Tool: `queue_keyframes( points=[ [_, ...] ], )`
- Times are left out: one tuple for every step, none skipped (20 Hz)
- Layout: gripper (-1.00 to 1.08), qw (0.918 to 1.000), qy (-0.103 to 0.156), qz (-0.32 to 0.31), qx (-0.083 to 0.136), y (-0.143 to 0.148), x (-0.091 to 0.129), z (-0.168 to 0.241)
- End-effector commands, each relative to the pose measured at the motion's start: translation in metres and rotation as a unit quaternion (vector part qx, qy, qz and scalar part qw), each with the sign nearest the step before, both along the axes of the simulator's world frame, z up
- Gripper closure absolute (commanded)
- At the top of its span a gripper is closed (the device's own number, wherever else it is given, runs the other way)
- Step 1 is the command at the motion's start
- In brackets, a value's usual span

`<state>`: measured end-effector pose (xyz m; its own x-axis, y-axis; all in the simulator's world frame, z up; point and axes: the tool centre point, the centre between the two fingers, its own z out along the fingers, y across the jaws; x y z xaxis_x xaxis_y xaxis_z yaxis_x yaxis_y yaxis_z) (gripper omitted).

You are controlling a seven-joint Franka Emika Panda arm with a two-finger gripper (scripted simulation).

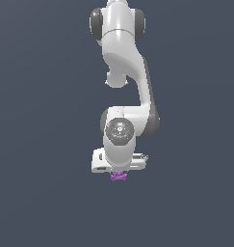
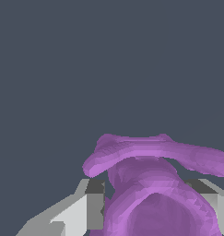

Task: Pick up the object and move it to a goal position.

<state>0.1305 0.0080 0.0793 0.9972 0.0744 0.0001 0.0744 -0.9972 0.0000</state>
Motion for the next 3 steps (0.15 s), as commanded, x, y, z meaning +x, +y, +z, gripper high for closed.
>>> queue_keyframes(
  points=[
    [1.08, 1.0000, 0.000, 0.000, 0.000, 0.0014, 0.0021, 0.0007],
    [1.08, 1.0000, 0.000, 0.000, 0.000, 0.0016, 0.0024, 0.0008],
    [1.08, 1.0000, 0.000, 0.000, 0.000, 0.0017, 0.0025, 0.0009]
  ],
)
